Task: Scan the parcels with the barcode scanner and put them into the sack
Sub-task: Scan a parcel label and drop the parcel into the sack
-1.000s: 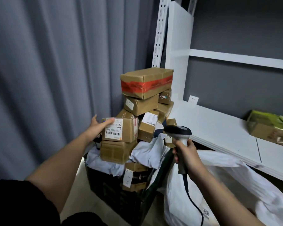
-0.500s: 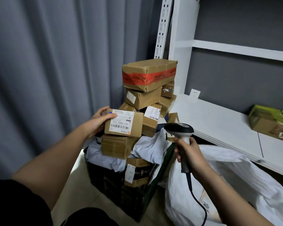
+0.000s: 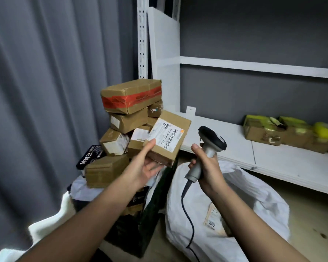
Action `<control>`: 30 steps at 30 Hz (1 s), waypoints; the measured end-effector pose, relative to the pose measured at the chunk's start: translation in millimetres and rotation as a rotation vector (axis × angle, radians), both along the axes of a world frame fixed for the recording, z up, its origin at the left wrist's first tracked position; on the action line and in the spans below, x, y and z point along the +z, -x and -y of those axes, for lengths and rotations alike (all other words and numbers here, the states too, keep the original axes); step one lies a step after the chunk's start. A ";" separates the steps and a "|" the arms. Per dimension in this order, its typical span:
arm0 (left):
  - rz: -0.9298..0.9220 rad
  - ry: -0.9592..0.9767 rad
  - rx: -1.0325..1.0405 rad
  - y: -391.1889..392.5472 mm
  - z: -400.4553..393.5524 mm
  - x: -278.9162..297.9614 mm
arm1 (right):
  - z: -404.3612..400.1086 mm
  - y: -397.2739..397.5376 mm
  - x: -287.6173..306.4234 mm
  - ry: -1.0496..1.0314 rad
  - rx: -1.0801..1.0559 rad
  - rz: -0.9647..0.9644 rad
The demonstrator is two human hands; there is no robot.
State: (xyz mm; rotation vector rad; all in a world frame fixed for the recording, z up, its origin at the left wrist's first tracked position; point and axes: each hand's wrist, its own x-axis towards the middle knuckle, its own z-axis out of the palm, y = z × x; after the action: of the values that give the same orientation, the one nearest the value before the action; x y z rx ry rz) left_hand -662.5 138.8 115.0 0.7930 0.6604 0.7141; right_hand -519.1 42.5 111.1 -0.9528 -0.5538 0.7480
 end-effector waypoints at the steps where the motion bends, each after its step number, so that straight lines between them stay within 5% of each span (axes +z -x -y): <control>1: 0.028 0.030 -0.011 -10.8 9.5 -0.6 | 2.9 -4.7 0.8 -0.002 -0.025 0.005; 7: 0.094 0.018 -0.123 -51.1 32.7 -14.8 | 14.7 -36.0 -4.3 0.100 -0.118 0.120; 14: -0.317 -0.234 -0.432 -48.7 16.5 -40.6 | 16.3 -64.3 -21.9 0.278 -0.024 0.218; 20: -0.321 -0.307 -0.339 -39.5 -22.9 -34.3 | 33.6 -80.6 -12.5 0.380 0.231 0.442; 24: -0.447 -0.339 -0.565 -23.2 -27.7 -38.4 | 43.7 -75.7 -6.8 0.474 0.338 0.513; 30: -0.368 -0.189 -0.348 -18.3 -25.5 -39.1 | 42.8 -59.2 -7.7 0.513 0.057 0.527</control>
State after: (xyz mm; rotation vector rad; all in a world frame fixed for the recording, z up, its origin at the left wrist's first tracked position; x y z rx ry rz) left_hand -644.3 164.4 75.9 1.1961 0.7657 0.3159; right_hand -459.9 -0.4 103.4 -1.6390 -0.8717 0.7020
